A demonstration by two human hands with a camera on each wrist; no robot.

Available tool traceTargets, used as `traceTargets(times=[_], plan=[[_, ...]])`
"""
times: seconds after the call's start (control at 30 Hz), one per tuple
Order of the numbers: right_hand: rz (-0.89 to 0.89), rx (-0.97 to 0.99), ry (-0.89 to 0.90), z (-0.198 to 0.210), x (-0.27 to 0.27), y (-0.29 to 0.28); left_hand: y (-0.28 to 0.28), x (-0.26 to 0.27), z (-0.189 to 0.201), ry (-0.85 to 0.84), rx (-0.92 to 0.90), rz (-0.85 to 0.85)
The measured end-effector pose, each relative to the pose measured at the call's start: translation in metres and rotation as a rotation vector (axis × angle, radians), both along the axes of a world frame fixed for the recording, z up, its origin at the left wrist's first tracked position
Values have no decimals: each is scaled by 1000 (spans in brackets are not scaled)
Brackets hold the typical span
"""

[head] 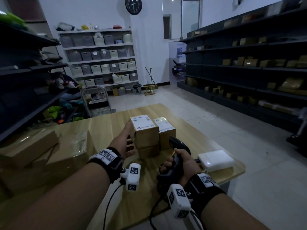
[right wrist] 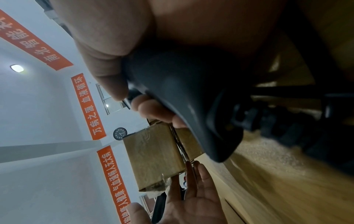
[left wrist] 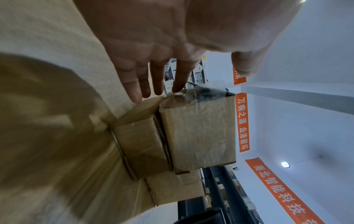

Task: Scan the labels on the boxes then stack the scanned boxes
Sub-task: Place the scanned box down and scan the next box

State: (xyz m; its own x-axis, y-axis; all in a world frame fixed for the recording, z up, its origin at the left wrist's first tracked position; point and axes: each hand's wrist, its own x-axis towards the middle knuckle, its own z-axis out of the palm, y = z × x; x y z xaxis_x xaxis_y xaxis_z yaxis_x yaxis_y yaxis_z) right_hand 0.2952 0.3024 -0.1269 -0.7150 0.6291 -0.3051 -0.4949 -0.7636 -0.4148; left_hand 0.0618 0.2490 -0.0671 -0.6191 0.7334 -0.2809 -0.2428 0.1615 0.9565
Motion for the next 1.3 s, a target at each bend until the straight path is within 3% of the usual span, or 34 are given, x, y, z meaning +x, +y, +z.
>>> traceTargets(times=[0.5,0.63,0.73,0.87,1.0,1.3], plan=[[-85,54,-88,-2,-2,-2,-91,-10,-3,-18,73,77],[-98,166,-244,2,-6,-9,-125,-26,5,47,135,136],[-59,252,-254,13,-15,-26,-152,-40,15,77,179,182],[36,244,-154,34,-45,-69,-189,-60,27,223,175,300],[128,183,-185,23,-82,-102,-216,-78,34,338,168,447],[58,80,-91,4,-112,-110,-252,-140,38,584,-17,729]])
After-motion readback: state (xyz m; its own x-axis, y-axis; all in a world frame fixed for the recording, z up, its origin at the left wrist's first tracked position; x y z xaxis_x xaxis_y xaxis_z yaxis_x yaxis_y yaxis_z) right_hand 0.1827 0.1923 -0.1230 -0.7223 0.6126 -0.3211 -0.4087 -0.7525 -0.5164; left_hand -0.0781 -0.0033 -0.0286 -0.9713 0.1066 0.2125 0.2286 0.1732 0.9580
